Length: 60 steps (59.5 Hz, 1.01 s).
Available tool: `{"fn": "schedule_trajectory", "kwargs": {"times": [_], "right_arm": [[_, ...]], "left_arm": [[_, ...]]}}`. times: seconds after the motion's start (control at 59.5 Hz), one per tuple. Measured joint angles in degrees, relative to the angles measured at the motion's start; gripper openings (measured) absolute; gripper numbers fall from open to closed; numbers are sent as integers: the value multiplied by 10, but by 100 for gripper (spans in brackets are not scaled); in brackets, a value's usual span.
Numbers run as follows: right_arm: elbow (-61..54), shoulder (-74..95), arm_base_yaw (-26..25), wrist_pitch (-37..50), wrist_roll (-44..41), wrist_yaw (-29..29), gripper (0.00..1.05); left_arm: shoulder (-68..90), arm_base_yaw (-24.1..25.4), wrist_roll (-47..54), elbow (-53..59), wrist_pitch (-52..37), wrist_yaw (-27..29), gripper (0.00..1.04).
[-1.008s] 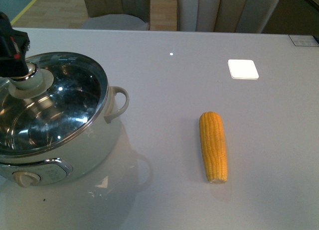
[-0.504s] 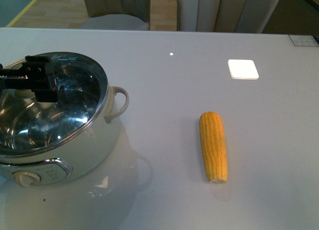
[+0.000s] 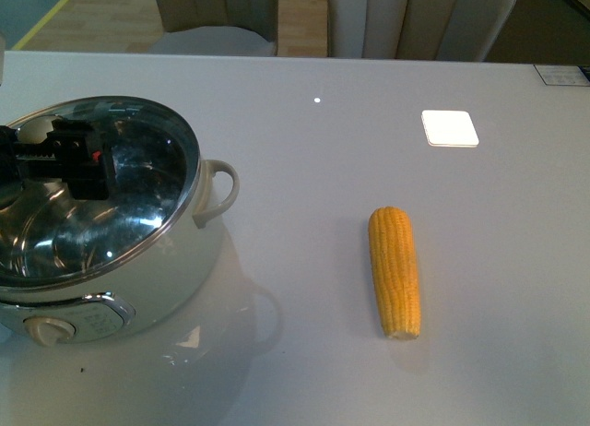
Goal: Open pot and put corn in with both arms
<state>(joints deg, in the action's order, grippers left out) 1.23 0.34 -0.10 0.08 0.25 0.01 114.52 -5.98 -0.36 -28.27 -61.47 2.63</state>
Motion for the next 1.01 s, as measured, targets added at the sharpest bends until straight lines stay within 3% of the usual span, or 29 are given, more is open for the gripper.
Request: {"fn": "schedule_trajectory", "kwargs": {"times": [0.185,0.538,1.008], "right_arm": [[0,0,0,0,0,0,96],[0,0,0,0,0,0,96],[0,0,0,0,0,0,96]], "left_arm": [[2,0,-9,-2,-7,5,46],[-2,0,-9,-2,-5,10,45],[-89,6,-15,-2,65,19,45]]}}
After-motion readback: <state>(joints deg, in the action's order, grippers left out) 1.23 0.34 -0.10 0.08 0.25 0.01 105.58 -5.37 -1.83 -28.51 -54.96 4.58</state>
